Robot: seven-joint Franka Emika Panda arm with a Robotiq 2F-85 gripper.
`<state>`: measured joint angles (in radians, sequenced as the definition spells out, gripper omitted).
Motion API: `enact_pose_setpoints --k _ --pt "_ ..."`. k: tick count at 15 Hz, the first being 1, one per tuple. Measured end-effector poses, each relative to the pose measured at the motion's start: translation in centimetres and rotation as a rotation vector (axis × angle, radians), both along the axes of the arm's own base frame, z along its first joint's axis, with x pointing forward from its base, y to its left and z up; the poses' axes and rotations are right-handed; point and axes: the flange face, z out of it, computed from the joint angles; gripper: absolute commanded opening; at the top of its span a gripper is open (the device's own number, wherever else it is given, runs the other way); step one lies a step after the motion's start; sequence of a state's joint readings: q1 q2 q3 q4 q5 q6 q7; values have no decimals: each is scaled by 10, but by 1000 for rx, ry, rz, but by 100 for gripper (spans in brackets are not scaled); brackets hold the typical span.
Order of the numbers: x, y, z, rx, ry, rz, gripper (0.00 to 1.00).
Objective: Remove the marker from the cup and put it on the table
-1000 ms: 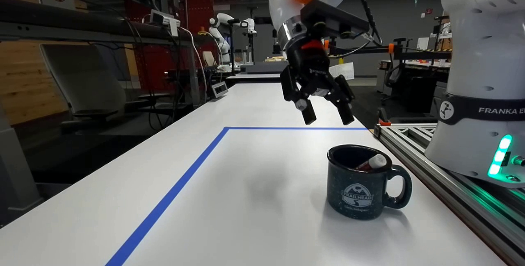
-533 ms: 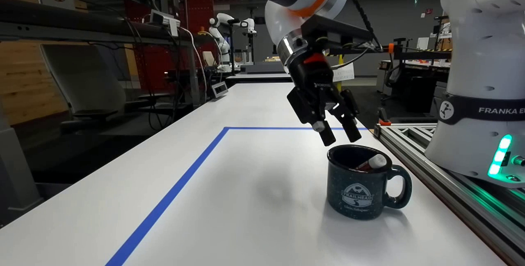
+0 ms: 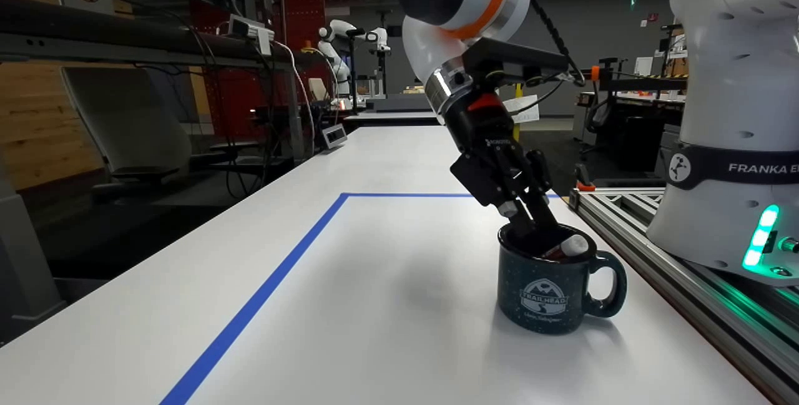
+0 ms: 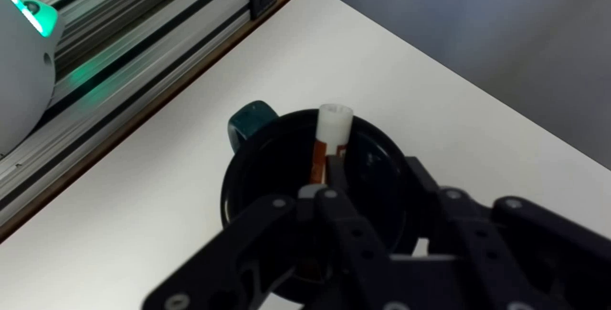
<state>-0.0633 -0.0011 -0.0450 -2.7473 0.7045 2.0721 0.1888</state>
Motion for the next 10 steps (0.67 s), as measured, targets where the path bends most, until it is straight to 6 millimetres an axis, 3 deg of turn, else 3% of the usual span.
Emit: enact_pose_setpoints --k 9,10 --pt "-7 3 -7 23 48 11 38" --pt "-8 3 -8 24 53 12 35"
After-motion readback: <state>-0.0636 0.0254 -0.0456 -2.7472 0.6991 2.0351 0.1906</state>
